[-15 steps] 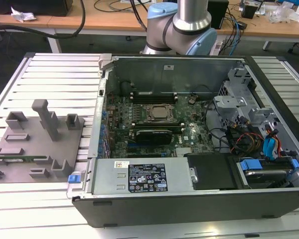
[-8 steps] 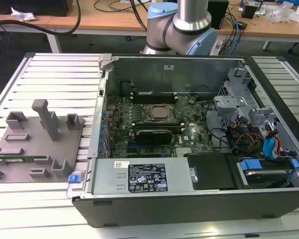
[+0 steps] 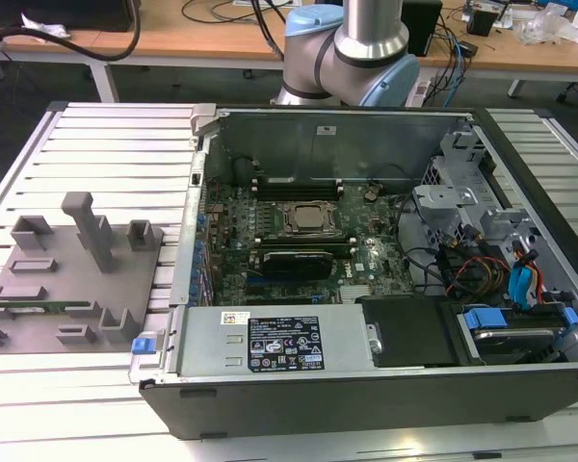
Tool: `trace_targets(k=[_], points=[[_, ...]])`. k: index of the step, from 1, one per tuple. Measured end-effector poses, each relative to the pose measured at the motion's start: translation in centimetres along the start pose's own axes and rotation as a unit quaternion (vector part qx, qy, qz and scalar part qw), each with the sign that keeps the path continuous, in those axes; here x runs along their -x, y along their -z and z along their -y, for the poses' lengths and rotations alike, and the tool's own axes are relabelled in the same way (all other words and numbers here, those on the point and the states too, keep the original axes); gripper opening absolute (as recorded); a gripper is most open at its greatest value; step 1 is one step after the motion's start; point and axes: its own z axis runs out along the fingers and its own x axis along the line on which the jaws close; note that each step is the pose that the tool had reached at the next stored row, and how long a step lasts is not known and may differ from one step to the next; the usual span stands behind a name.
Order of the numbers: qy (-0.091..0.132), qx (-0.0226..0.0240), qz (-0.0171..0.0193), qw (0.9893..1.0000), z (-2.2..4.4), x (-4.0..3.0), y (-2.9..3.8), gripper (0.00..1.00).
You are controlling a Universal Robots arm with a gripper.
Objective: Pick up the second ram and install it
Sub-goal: 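Pick up the second ram and move it above second insertion slot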
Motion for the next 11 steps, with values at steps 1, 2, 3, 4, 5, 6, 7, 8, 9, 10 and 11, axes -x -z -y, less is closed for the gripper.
trace_targets(k=[1, 2, 3, 4, 5, 6, 7, 8, 9, 10, 11], points=[[0.011, 0.0003, -0.0002, 0.9999, 0.0, 0.0, 0.0, 0.11], [0.018, 0.0004, -0.0004, 0.9998, 0.0, 0.0, 0.0, 0.11], [0.029, 0.0007, -0.0007, 0.9996, 0.0, 0.0, 0.0, 0.11], [0.044, 0.001, -0.001, 0.999, 0.0, 0.0, 0.0, 0.11], [0.057, 0.0013, -0.0013, 0.9984, 0.0, 0.0, 0.0, 0.11], [0.065, 0.0015, -0.0015, 0.9979, 0.0, 0.0, 0.0, 0.11], [0.078, 0.0018, -0.0018, 0.997, 0.0, 0.0, 0.0, 0.11], [0.088, 0.002, -0.002, 0.9961, 0.0, 0.0, 0.0, 0.11], [0.103, 0.0023, -0.0023, 0.9947, 0.0, 0.0, 0.0, 0.11], [0.115, 0.0026, -0.0026, 0.9934, 0.0, 0.0, 0.0, 0.11], [0.127, 0.0029, -0.0029, 0.9919, 0.0, 0.0, 0.0, 0.11]])
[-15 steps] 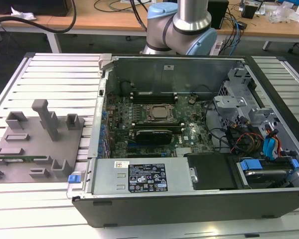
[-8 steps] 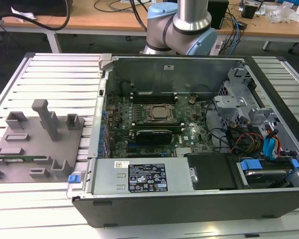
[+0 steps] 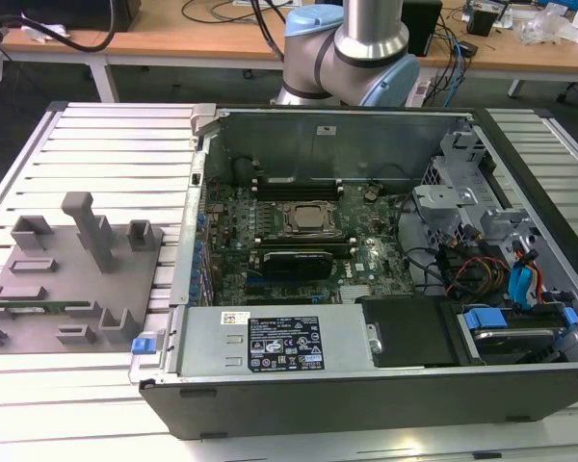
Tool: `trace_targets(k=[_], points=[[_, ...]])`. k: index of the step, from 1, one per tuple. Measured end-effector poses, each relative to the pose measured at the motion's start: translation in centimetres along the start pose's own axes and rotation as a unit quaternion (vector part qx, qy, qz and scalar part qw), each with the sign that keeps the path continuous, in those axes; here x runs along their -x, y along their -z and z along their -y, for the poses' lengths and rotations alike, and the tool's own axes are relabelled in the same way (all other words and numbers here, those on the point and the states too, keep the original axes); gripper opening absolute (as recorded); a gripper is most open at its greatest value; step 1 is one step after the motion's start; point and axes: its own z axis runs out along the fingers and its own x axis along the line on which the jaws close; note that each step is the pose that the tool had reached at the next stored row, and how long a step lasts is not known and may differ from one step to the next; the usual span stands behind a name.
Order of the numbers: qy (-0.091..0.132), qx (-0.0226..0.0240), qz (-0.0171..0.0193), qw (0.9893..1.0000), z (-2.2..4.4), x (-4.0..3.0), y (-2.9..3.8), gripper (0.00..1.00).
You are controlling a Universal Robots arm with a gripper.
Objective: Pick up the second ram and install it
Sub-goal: 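Pick up the second ram and move it above second insertion slot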
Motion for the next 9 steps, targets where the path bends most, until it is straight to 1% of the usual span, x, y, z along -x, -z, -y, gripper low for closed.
trace_targets(k=[2, 3, 5, 7, 8, 9], points=[[0.025, 0.0005, -0.0006, 0.9997, 0.0, 0.0, 0.0, 0.11], [0.043, 0.0009, -0.001, 0.9991, 0.0, 0.0, 0.0, 0.11], [0.07, 0.0016, -0.0016, 0.9975, 0.0, 0.0, 0.0, 0.11], [0.086, 0.0019, -0.002, 0.9963, 0.0, 0.0, 0.0, 0.11], [0.097, 0.0022, -0.0022, 0.9953, 0.0, 0.0, 0.0, 0.11], [0.105, 0.0024, -0.0024, 0.9944, 0.0, 0.0, 0.0, 0.11]])
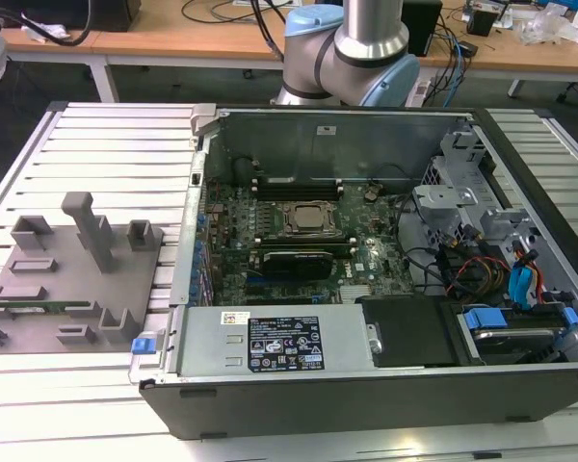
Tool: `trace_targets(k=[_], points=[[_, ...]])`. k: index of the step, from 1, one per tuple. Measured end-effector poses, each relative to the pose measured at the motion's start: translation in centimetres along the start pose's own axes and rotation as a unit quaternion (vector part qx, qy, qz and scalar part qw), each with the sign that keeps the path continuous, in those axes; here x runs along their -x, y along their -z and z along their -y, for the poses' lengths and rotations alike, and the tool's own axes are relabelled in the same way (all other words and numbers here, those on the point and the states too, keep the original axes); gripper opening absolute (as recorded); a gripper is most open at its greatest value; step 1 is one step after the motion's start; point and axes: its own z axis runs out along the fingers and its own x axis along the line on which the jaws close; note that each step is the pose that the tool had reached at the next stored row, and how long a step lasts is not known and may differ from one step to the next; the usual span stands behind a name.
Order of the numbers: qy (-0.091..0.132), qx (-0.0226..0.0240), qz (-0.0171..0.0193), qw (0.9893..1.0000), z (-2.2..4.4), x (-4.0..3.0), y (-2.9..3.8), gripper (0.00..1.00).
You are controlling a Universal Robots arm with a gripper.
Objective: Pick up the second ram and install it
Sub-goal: 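Pick up the second ram and move it above second insertion slot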
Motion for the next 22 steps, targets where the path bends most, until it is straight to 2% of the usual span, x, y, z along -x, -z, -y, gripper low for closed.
trace_targets(k=[3, 6, 9, 11, 12, 13, 15, 16, 18, 19, 22], points=[[0.035, 0.0008, -0.0008, 0.9994, 0.0, 0.0, 0.0, 0.11], [0.056, 0.0013, -0.0013, 0.9984, 0.0, 0.0, 0.0, 0.11], [0.092, 0.0021, -0.0021, 0.9957, 0.0, 0.0, 0.0, 0.11], [0.116, 0.0027, -0.0026, 0.9932, 0.0, 0.0, 0.0, 0.11], [0.135, 0.0031, -0.0031, 0.9909, 0.0, 0.0, 0.0, 0.11], [0.144, 0.0033, -0.0032, 0.9896, 0.0, 0.0, 0.0, 0.11], [0.156, 0.0035, -0.0035, 0.9878, 0.0, 0.0, 0.0, 0.11], [0.168, 0.0038, -0.0038, 0.9857, 0.0, 0.0, 0.0, 0.11], [0.178, 0.0041, -0.004, 0.984, 0.0, 0.0, 0.0, 0.11], [0.181, 0.0041, -0.0041, 0.9835, 0.0, 0.0, 0.0, 0.11], [0.181, 0.0041, -0.0041, 0.9834, 0.0, 0.0, 0.0, 0.11]])
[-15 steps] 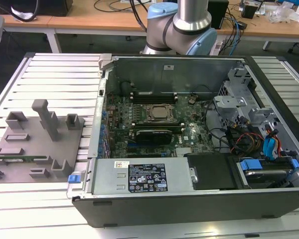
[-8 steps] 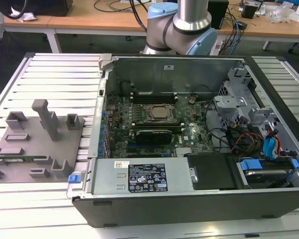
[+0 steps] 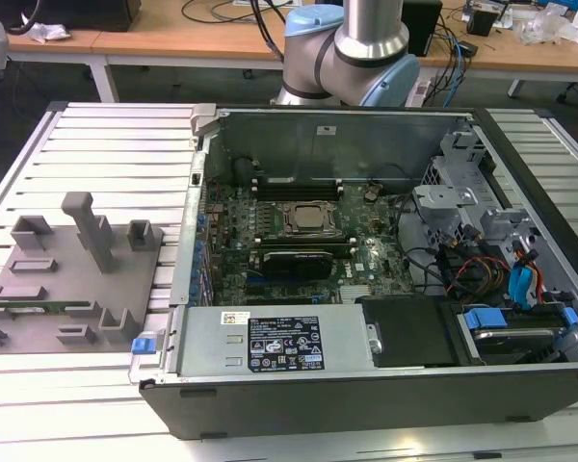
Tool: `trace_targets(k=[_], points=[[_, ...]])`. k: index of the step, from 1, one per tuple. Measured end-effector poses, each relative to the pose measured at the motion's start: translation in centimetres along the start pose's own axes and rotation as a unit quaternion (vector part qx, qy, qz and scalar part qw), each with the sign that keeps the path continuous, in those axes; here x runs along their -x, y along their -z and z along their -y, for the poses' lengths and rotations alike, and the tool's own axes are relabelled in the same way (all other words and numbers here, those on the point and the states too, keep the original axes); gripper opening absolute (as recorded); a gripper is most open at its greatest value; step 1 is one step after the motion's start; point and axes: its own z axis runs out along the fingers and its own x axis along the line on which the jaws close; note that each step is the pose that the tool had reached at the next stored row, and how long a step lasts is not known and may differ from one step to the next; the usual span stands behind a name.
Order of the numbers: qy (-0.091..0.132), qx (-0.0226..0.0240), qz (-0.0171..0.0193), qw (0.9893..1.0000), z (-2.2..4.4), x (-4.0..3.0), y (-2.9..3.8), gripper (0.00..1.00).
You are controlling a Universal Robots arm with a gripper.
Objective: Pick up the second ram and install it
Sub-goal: 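Pick up the second ram and move it above second insertion slot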
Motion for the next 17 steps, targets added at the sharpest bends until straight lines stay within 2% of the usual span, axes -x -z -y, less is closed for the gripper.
trace_targets(k=[3, 4, 5, 9, 11, 13, 17], points=[[0.0, 0.0, 0.0, 1.0, 0.0, 0.0, 0.0, 0.11], [0.0, 0.0, 0.0, 1.0, 0.0, 0.0, 0.0, 0.24], [0.001, 0.0, 0.0, 1.0, 0.0, 0.0, 0.0, 0.3], [0.001, 0.0001, -0.0001, 1.0, 0.01, 0.0, -0.16, 0.3], [0.001, 0.0001, 0.0, 1.0, 0.01, 0.0, -0.53, 0.3], [0.001, 0.0002, 0.0, 1.0, 0.03, -0.01, -1.23, 0.3], [0.001, 0.0001, 0.0, 1.0, 0.04, -0.03, -1.7, 0.3]])
